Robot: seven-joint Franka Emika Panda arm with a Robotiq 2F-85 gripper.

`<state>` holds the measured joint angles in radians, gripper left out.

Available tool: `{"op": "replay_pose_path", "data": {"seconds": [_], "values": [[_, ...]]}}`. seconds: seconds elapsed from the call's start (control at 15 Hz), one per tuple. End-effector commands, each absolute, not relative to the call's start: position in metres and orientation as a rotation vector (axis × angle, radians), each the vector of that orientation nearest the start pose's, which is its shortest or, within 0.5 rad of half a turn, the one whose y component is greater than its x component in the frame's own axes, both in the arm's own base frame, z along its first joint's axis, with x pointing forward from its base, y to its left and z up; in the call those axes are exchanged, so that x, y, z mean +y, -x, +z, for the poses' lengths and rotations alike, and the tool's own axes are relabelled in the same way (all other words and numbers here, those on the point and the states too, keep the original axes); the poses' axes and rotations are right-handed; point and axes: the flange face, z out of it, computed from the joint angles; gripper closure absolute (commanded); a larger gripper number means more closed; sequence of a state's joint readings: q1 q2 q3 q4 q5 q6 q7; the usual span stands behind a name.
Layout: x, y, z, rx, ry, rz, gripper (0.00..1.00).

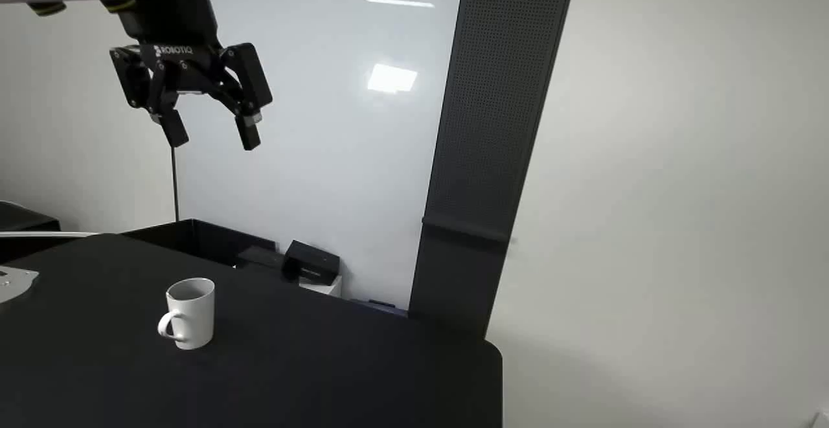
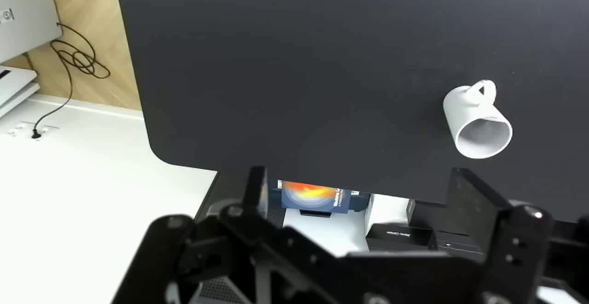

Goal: Pick up the white spoon from the mug cup and put it on the table.

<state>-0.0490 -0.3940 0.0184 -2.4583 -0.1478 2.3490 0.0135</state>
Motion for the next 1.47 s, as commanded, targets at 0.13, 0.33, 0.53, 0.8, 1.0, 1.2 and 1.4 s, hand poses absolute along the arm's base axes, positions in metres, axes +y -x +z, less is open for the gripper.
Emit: {"op": "replay_pose_path", "data": {"seconds": [0.13,0.33,0.53,0.8,1.0,1.2,1.4], "values": [[-0.015,-0.447,0.47,-0.072,3.236,-0.46,0.0],[-0.015,-0.447,0.47,-0.072,3.236,-0.46,0.0],[-0.015,-0.447,0.47,-0.072,3.236,-0.46,0.0],[-0.016,-0.45,0.469,-0.079,3.237,-0.455,0.0],[-0.015,-0.465,0.461,-0.058,3.247,-0.453,0.0],[-0.011,-0.487,0.445,-0.083,3.238,-0.433,0.0],[-0.003,-0.513,0.428,-0.155,3.231,-0.422,0.0]]}}
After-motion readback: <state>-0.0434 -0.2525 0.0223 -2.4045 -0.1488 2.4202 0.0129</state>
